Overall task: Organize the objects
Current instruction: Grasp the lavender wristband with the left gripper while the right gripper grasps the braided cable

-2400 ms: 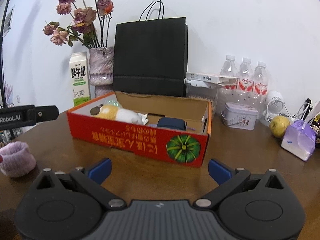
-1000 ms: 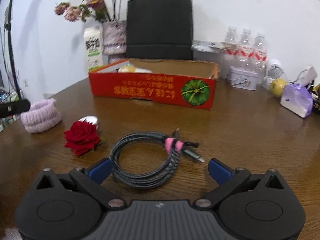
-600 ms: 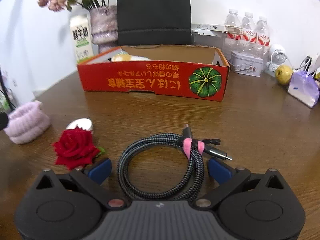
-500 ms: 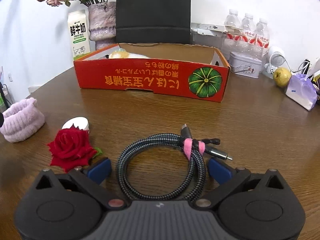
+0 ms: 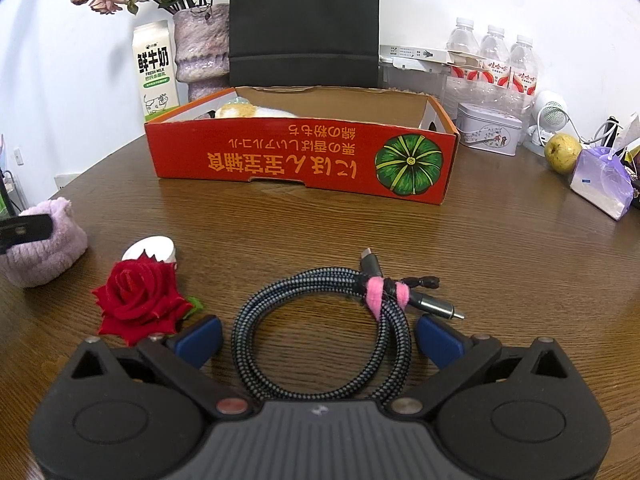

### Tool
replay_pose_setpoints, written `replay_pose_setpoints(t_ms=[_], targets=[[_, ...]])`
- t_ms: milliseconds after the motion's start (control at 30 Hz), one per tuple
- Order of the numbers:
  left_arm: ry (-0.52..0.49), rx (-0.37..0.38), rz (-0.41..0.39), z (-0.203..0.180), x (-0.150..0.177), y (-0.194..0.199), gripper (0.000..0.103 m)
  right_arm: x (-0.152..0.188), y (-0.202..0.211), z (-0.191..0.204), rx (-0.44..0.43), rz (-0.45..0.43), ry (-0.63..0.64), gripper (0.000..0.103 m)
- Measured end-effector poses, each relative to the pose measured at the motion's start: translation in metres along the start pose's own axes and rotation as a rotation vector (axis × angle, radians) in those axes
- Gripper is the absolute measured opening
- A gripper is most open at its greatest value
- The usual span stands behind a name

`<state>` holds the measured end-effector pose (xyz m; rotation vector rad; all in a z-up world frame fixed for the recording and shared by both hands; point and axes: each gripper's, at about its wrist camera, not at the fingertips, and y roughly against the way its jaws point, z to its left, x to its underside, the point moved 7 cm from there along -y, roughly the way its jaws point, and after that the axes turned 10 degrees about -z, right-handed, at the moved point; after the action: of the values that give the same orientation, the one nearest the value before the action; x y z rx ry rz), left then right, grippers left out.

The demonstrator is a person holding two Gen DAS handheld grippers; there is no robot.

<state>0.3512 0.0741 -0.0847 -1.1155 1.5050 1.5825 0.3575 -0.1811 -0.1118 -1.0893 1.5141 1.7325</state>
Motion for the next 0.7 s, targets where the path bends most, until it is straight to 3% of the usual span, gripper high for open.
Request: replay_pose_setpoints(t_ms=[100,200,267,333,500,667,700], targets=[[0.065,0.008,0.030,0.007,0.010,-0.017,0.103,0.000,0.000,0.000,0.000,0.000,0.000,0.103],[0.073,0.014,0.041,0.010,0.016,-0.018,0.088,0.000,0.000,0.000,0.000,0.000,0.001,0.103],[0.089,0.033,0.031,0.010,0.016,-0.014,0.053,0.000,0.000,0.000,0.000,0.000,0.001,0.103],[0.096,0.058,0.014,0.008,0.015,-0.009,0.036,0.000,0.000,0.000,0.000,0.000,0.000,0.103],[0.045,0.058,-0.038,-0.007,0.011,0.006,0.033,-0.001,-0.001,0.001,-0.006,0.000,0.004,0.103],[0.035,0.077,-0.042,-0.027,0.014,0.016,0.033,-0.001,-0.002,0.005,-0.023,0.000,0.014,0.103],[0.032,0.078,-0.043,-0.031,0.015,0.018,0.033,-0.001,-0.001,0.004,-0.021,-0.002,0.012,0.097]])
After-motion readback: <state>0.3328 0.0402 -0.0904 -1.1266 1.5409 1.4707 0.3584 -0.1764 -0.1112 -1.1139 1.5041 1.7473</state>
